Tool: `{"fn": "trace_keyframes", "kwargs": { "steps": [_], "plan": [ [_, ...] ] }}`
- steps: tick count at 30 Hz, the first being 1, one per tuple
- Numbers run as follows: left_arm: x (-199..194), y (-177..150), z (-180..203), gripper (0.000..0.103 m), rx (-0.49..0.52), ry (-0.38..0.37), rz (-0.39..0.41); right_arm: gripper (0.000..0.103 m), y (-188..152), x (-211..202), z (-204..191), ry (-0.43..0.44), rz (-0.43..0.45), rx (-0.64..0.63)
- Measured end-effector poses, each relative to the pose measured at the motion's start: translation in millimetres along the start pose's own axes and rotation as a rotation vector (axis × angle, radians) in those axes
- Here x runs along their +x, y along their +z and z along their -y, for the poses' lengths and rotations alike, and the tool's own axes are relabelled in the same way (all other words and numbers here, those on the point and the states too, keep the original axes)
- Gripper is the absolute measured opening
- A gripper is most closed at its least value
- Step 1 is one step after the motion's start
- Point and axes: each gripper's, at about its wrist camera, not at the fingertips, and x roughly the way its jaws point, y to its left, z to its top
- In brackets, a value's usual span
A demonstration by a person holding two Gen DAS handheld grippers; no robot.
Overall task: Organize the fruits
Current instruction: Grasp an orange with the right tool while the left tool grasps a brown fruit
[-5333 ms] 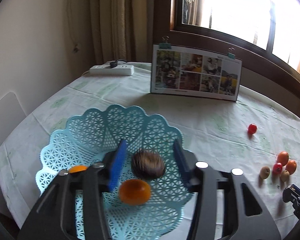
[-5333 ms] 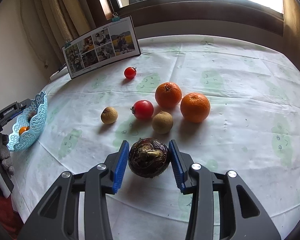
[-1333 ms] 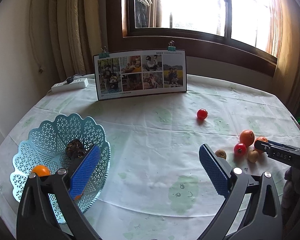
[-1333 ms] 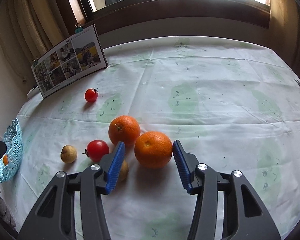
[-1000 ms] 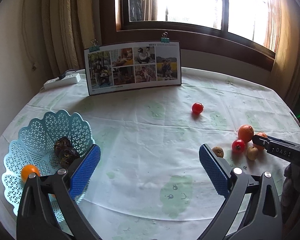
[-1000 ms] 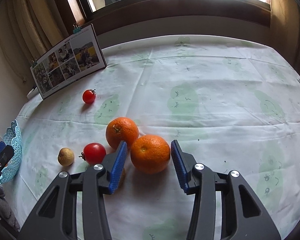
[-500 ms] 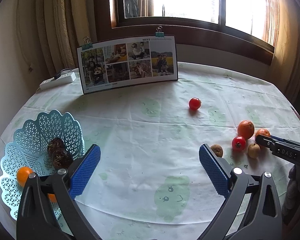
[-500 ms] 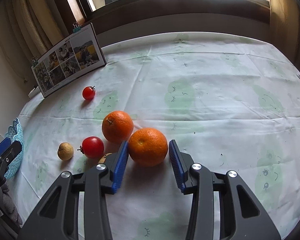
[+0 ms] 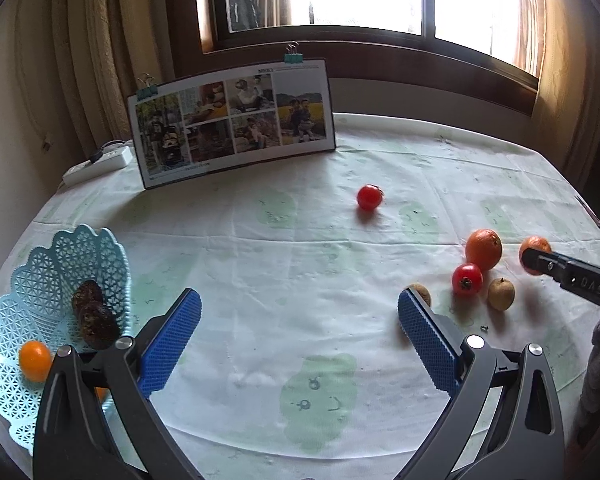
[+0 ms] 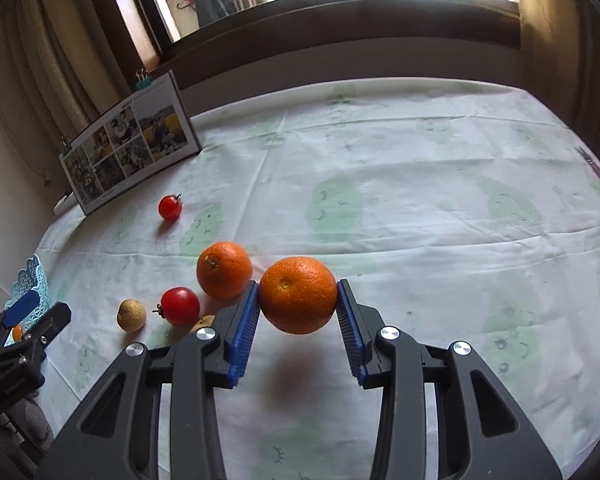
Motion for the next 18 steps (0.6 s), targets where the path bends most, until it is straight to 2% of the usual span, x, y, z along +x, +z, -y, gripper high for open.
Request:
{"fn": "trace_keyframes", "kwargs": {
  "steps": [7,9,10,15,16,18],
  "plan": [
    [23,-2,24,0.099,0.053,-0.056,-0.060,0.039,-4,-1,9,-0.009,-0.005,0.027],
    [31,-2,33,0.087,0.079,-0.083,-0.085,0.039,-5,-2,9,-0.008,0.000,0.025],
    [34,-2,37,0.085,0.091,-0.097,-0.097,0.039,-5,-3,9,-0.007,0.001,0.022],
    [51,-3,53,0.060,0.117,-0.153,-0.152,0.039,-8,-1,7,0.001,-0.009,0.016],
    [53,-2,55,0.058,0.120,-0.154,-0.155,0.039,-8,-1,7,0.002,-0.010,0.015],
    [52,-1,58,0.043,0.124,-0.159,-0.146,0.039,-8,-1,6,0.004,-0.009,0.012]
  ]
}}
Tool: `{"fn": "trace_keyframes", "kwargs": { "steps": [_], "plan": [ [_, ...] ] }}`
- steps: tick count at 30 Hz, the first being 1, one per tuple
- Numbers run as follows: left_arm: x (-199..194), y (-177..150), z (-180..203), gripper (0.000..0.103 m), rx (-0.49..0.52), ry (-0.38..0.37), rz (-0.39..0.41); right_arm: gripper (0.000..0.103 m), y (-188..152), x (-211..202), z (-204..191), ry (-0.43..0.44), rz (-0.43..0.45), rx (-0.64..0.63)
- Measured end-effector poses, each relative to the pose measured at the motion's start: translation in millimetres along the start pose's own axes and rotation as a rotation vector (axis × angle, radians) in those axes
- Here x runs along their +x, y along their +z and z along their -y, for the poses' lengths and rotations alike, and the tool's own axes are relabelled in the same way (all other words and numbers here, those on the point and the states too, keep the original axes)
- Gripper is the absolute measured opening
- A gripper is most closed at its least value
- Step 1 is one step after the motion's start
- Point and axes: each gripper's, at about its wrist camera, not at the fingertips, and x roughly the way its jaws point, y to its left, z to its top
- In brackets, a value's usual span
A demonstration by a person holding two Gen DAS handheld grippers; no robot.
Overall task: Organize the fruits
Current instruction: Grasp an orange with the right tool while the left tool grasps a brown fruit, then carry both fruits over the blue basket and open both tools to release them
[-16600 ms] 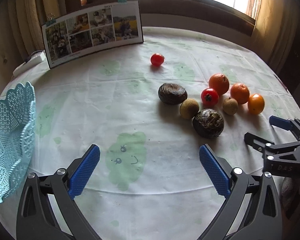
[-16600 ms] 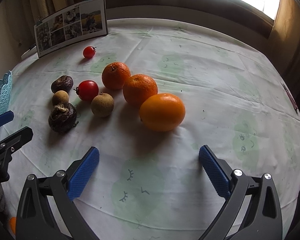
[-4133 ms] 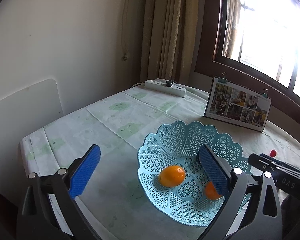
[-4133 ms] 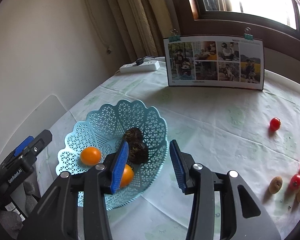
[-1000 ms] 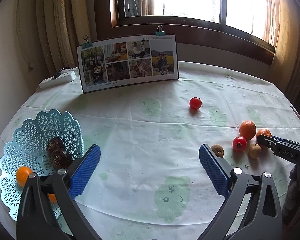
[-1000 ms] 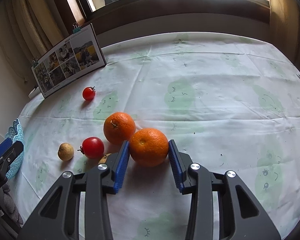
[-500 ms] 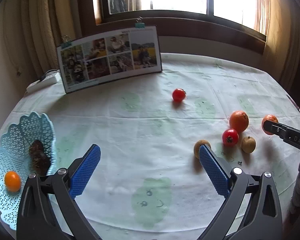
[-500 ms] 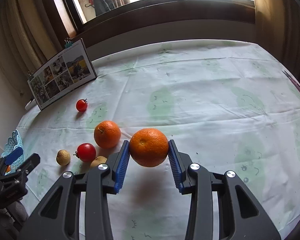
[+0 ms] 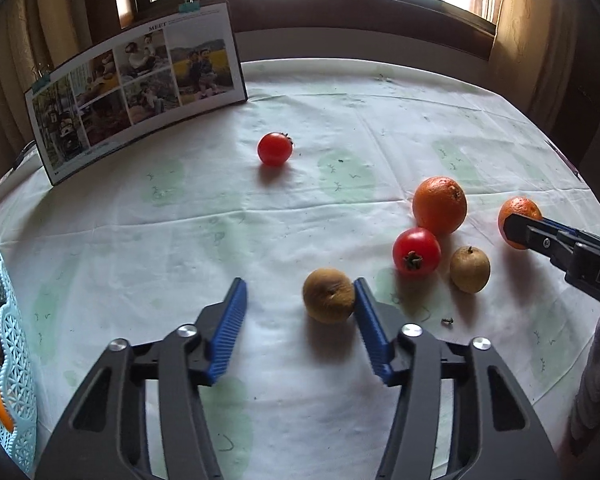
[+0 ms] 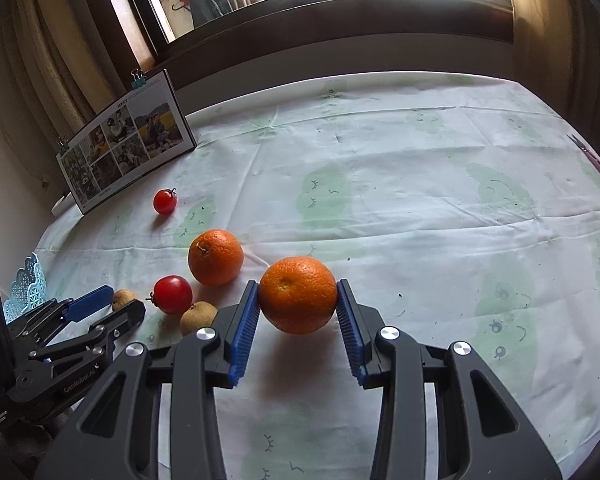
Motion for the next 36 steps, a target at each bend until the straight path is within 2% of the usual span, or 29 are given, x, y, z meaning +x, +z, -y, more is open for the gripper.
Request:
{"fn": "trace_keyframes", "kwargs": {
  "steps": [3,9,24,36],
  "plan": [
    [-2,-1,1,0.027,0.005,-0.018,0.004,0.039,0,0,0,0.001,0.000,-0.002],
    [-8,-4,-1,0.027,-0.004,-0.016,0.012,0.039,0,-1,0,0.006,0.005,-0.002],
    [-61,-11,-44,0.027,-0.111,0.123,0.128,0.039,-3,-10,-14,0.043,0.023,-0.027],
    [-92,-22,-81,0.027,-0.185,0.193,0.185,0.039,-11,-17,-33,0.080,0.022,-0.045]
  ]
}}
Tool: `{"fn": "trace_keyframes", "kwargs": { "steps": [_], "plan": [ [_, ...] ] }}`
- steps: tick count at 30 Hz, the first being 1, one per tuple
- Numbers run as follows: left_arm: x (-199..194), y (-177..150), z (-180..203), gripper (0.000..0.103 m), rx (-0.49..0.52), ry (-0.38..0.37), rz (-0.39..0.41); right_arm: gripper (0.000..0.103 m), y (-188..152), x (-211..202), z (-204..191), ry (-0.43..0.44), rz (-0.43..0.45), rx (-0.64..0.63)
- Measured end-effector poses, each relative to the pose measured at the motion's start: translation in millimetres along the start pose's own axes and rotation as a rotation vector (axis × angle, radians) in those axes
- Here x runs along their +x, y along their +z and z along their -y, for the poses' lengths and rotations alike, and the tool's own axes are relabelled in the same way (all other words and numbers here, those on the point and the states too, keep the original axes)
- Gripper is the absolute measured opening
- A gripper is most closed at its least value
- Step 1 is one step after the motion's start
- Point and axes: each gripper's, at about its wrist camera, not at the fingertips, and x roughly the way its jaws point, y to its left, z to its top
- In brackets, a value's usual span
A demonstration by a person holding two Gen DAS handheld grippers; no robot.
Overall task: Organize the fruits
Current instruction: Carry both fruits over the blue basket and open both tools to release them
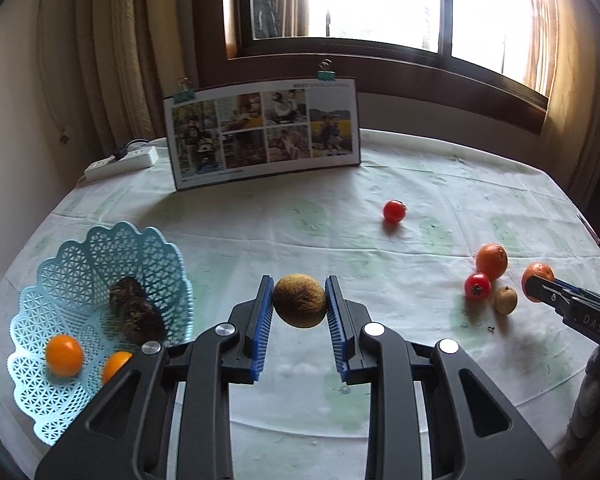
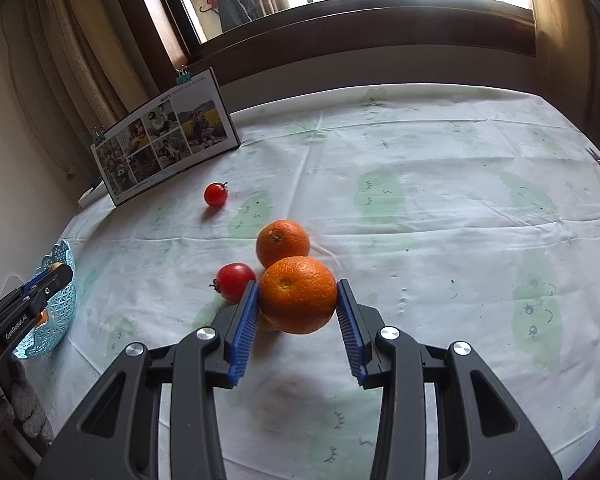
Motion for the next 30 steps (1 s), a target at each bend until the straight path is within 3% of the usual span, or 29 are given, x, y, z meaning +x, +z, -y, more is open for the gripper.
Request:
{"fn": "trace_keyframes", "kwargs": {
  "steps": [30],
  "plan": [
    [-24,-16,-105,0.028,-0.174,0.121,0.049,0.039,-12,-2,-78,0.058,-0.020,-0.097]
  ]
}}
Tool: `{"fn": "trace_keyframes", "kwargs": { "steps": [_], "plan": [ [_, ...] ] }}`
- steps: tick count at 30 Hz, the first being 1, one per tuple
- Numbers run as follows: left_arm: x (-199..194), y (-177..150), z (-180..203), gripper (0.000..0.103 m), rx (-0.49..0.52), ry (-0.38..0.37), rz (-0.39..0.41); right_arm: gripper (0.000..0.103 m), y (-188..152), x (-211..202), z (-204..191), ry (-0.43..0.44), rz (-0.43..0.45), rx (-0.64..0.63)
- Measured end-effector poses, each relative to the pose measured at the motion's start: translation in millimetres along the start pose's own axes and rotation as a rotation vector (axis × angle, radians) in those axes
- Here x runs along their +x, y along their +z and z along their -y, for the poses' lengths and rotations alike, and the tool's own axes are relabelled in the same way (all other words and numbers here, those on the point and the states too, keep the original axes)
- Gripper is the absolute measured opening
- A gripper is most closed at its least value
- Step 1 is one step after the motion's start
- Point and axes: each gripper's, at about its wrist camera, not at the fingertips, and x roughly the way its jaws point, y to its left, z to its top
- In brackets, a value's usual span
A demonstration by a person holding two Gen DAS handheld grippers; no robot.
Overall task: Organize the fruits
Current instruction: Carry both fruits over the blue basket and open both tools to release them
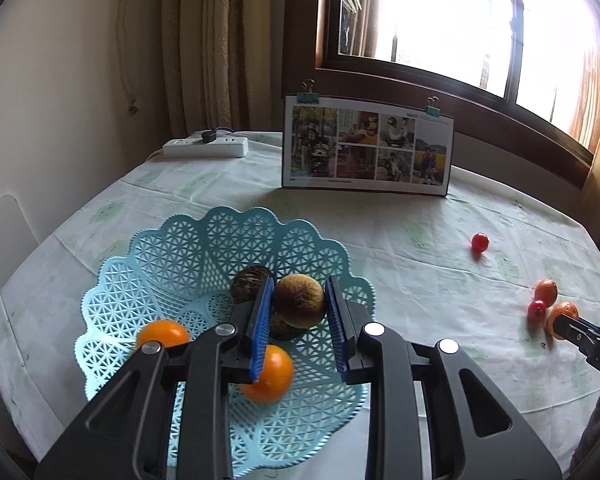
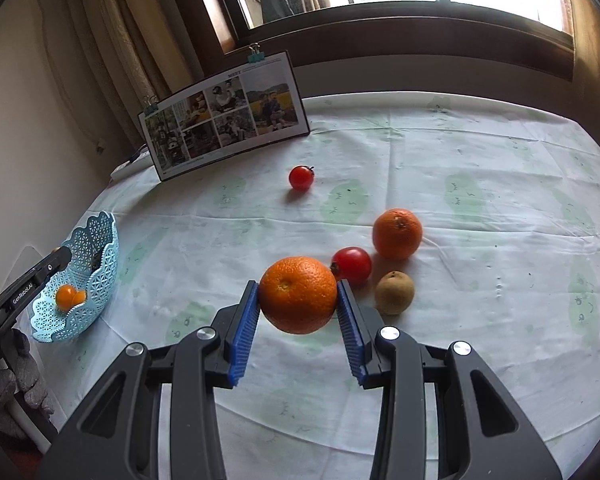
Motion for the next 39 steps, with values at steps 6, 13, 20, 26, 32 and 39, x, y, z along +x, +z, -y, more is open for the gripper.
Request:
{"fn": "trace_keyframes", "kwargs": {
  "steps": [6,13,20,26,32,39],
  "plan": [
    [-5,-1,-17,0.075,-0.036,0.032,0.030,0.039,-1,3,-18,0.016,-0.007,-0.027],
    [-13,-2,-37,0.089,-0.071,0.075,0.071,0.039,-2,9,-46,0.051,-0.023,-0.071],
    [-24,-4,-59,0.097,-0.084,0.128,0.115,0.039,3,15,-88,0.101,-0.025,-0.145],
    [-28,-8,-74,0.098,-0.105,0.146,0.121,0.039,7,22,-131,0.156,-0.030,-0.213],
    [-30,-10,-87,0.098,-0.122,0.158,0.119,0.039,11,29,-181,0.225,-0.026,-0.287],
    [-33,-13,-106,0.098,-0.158,0.183,0.118,0.039,13,46,-217,0.267,-0.040,-0.320]
  ]
}}
